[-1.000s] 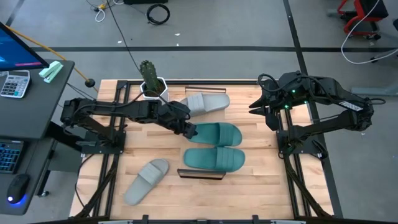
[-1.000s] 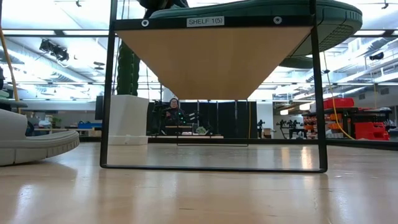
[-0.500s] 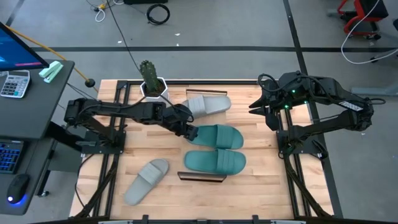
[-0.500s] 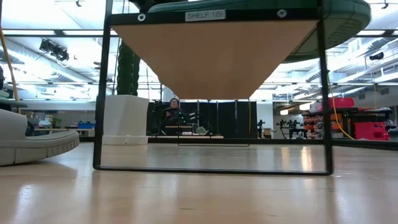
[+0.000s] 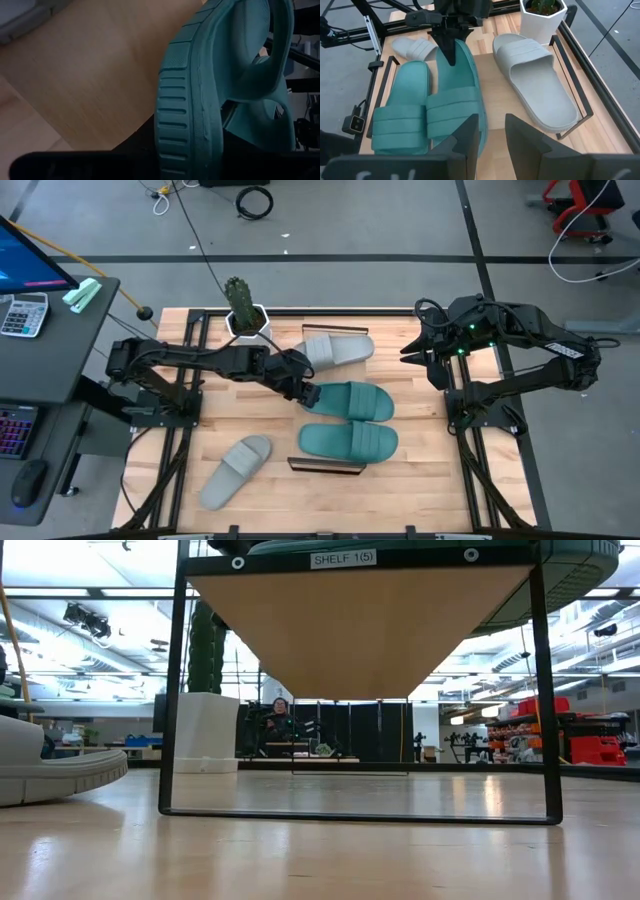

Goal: Pick and place slides into the shelf
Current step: Put the blue slipper on the shelf

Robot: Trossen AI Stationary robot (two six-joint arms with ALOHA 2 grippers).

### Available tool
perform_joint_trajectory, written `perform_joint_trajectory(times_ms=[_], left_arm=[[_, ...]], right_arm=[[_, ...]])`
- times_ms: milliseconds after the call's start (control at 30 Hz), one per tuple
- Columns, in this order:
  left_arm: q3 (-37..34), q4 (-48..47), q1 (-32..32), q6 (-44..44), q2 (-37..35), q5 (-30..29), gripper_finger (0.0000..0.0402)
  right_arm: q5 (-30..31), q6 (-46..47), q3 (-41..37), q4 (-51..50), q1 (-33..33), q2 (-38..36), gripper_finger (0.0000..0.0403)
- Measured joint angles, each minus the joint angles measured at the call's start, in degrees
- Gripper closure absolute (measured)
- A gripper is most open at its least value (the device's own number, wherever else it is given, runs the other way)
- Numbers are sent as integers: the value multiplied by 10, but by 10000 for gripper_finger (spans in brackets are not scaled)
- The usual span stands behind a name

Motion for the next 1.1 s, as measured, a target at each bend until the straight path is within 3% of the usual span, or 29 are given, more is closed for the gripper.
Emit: perform_joint_trajectory(times_ms=[267,767,1100], left_arm=[[0,-3,0,0,2,-1,293],[-1,-4,0,-1,2,-3,202],[-1,-1,0,-3,2,14,204]], right_arm=[[0,-3,0,0,0,1,300],[0,-10,0,0,0,12,300],[0,-10,0,0,0,11,300]])
